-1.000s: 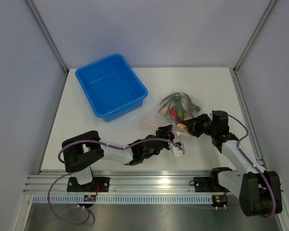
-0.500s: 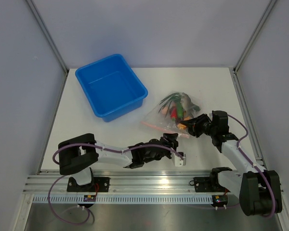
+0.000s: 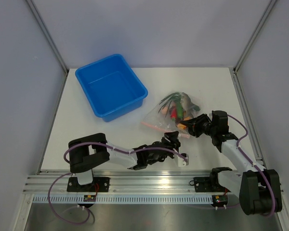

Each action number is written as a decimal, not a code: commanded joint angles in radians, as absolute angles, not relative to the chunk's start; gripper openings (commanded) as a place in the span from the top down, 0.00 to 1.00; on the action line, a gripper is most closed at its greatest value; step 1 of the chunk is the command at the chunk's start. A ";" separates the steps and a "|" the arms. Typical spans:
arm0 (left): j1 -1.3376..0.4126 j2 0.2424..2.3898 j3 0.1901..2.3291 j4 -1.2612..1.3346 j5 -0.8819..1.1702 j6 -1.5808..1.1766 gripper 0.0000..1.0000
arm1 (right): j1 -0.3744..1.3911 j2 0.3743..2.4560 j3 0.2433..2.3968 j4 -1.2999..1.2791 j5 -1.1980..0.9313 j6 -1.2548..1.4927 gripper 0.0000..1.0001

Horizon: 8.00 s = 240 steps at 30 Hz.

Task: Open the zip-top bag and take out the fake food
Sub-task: Unzip the zipper food storage bag at the center of the board.

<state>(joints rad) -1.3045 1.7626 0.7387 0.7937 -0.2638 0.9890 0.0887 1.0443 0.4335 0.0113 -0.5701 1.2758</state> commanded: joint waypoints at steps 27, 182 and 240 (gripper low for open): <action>-1.312 1.778 0.787 0.954 -0.307 0.994 0.65 | 0.084 1.054 0.469 0.089 -0.630 1.275 0.95; -1.184 1.680 0.769 0.891 -0.373 0.854 1.00 | 0.239 0.790 0.522 -0.183 -0.457 1.243 1.00; -0.991 1.715 0.781 0.825 -0.494 0.755 1.00 | -0.100 0.819 0.581 -0.287 -0.683 1.147 1.00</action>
<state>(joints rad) -1.0378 1.7004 0.7712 0.7944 -0.4194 0.7727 -0.0818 0.8188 0.5560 -0.3161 -0.6548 1.1664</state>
